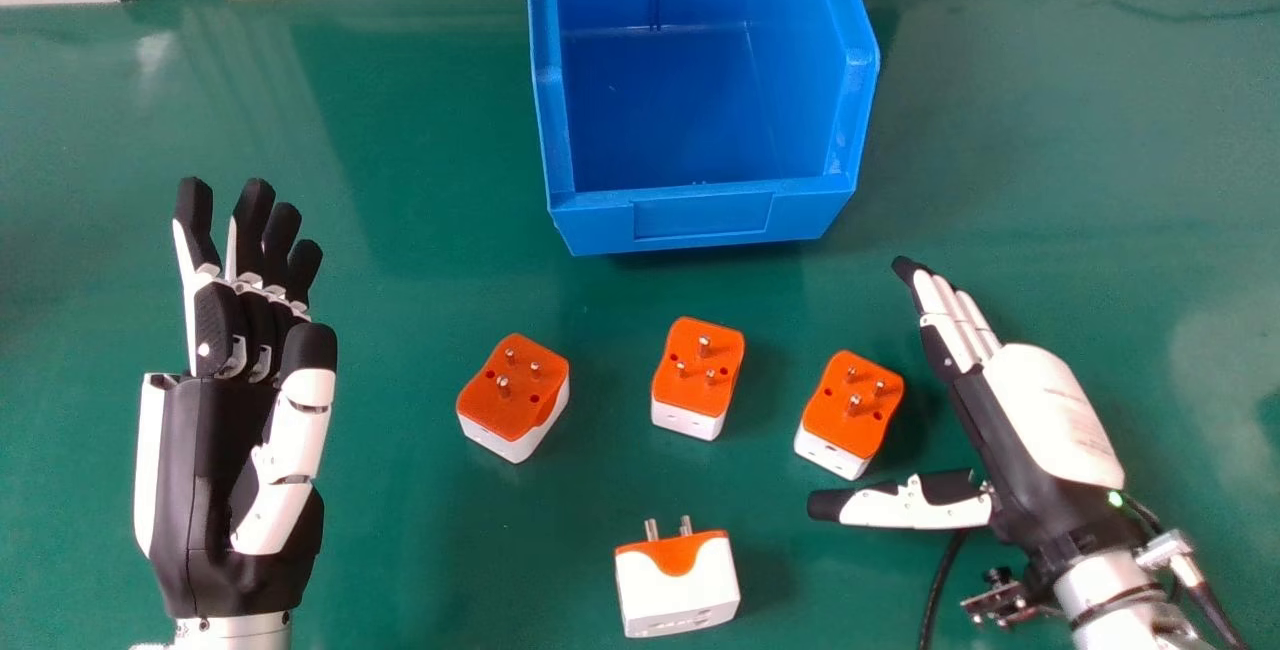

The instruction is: Pick all objects and put in blue box

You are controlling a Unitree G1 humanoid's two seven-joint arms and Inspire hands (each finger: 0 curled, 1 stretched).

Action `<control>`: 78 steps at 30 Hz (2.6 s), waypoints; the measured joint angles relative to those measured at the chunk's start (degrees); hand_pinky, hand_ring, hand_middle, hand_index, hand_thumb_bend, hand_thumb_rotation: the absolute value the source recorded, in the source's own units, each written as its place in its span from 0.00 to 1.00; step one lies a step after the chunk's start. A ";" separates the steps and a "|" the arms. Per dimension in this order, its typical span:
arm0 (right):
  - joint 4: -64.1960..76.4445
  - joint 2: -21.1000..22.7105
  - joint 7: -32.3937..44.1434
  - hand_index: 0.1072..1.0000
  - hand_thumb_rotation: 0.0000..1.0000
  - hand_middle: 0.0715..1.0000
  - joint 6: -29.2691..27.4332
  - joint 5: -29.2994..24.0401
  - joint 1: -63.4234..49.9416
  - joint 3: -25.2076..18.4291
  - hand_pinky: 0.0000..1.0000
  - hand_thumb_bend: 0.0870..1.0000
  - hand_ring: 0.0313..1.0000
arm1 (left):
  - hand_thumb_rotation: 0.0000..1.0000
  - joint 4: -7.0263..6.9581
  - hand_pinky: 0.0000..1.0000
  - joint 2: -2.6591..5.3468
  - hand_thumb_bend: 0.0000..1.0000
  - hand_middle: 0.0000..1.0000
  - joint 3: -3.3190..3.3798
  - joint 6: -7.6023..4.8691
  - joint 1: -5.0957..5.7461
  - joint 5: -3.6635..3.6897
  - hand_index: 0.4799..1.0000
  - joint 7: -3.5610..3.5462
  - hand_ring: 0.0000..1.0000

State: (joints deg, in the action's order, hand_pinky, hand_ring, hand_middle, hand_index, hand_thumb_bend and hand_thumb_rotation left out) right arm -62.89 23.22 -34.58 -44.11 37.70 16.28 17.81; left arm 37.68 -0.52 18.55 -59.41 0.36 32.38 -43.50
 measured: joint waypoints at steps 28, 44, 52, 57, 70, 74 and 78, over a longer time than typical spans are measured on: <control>-2.42 -3.01 -0.80 1.00 0.53 1.00 -1.91 -4.56 1.12 1.26 0.72 1.00 1.00 | 0.48 -0.03 1.00 1.10 0.31 1.00 -0.09 -0.33 0.19 -0.47 0.96 0.25 1.00; -1.99 -3.84 -1.26 1.00 0.53 1.00 -3.79 -5.65 0.89 3.09 0.69 1.00 0.98 | 0.49 -0.02 1.00 1.25 0.31 1.00 -0.08 -0.51 0.12 -0.30 0.96 0.24 1.00; -0.19 -3.72 -1.30 1.00 0.52 1.00 -5.02 -5.69 -0.80 4.04 0.70 1.00 0.98 | 0.49 -0.66 1.00 1.26 0.31 1.00 -0.18 -0.50 0.33 -0.58 0.96 0.82 1.00; 0.75 -3.76 -1.01 1.00 0.52 1.00 -4.98 -5.86 -1.22 4.71 0.71 1.00 0.98 | 0.49 -0.62 1.00 1.23 0.31 1.00 -0.16 -0.50 0.34 -0.59 0.96 0.87 1.00; 4.00 -3.12 4.96 1.00 0.55 1.00 -5.97 -9.11 -2.70 4.76 0.73 1.00 0.99 | 0.49 -0.51 1.00 1.23 0.31 1.00 -0.17 -0.59 0.35 -0.73 0.96 1.10 1.00; 4.77 -3.37 5.44 1.00 0.55 1.00 -5.98 -9.12 -3.52 4.76 0.73 1.00 0.99 | 0.49 -0.40 1.00 1.25 0.31 1.00 -0.17 -0.59 0.35 -0.71 0.96 1.10 1.00; 4.87 -3.47 5.79 1.00 0.55 1.00 -5.94 -9.12 -3.54 4.76 0.74 1.00 0.99 | 0.49 -0.41 1.00 1.26 0.31 1.00 -0.18 -0.58 0.37 -0.50 0.96 1.05 1.00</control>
State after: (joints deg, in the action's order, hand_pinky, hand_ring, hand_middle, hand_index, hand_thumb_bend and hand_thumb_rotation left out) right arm -58.02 19.75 -28.78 -50.05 28.59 12.74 22.57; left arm 37.27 0.74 18.38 -59.99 0.73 31.87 -42.45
